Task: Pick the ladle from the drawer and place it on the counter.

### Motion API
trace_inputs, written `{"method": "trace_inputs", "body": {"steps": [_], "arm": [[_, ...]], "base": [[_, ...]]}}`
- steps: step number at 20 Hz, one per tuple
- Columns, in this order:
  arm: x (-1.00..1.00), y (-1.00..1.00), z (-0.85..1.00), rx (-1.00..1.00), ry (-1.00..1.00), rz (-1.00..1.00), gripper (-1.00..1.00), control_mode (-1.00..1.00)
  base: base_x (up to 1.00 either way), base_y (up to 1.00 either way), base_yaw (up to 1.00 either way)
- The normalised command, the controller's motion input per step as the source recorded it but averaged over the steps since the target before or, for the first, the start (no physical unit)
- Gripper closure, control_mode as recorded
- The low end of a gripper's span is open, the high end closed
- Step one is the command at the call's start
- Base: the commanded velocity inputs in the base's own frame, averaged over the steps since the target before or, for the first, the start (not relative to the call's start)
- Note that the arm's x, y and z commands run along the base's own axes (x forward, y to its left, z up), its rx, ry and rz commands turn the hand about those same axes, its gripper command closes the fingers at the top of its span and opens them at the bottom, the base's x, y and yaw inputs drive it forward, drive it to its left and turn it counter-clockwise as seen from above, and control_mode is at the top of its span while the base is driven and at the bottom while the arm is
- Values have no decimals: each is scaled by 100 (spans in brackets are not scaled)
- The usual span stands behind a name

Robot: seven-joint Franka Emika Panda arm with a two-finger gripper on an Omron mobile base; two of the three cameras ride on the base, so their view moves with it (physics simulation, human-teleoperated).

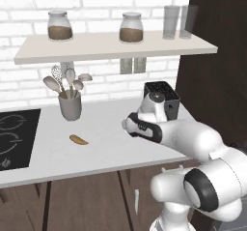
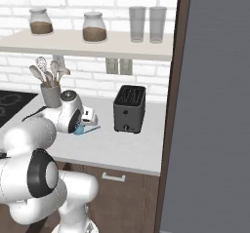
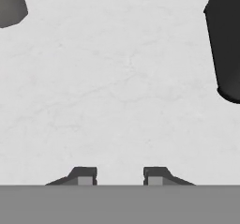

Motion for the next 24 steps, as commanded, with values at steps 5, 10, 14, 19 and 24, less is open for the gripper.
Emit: {"method": "trace_inputs", "body": {"steps": [5, 10, 14, 19, 24], "arm": [[17, 2, -45, -3, 0, 0, 100, -100], [0, 0, -27, 0, 0, 0, -100, -100], [0, 0, 0, 0, 0, 0, -100, -100], [8, 0, 0, 0, 0, 0, -100, -100], [16, -1, 45, 0, 0, 0, -100, -100]], "base": [[0, 0, 0], [0, 0, 0], [0, 0, 0], [0, 0, 0], [0, 0, 0]]}}
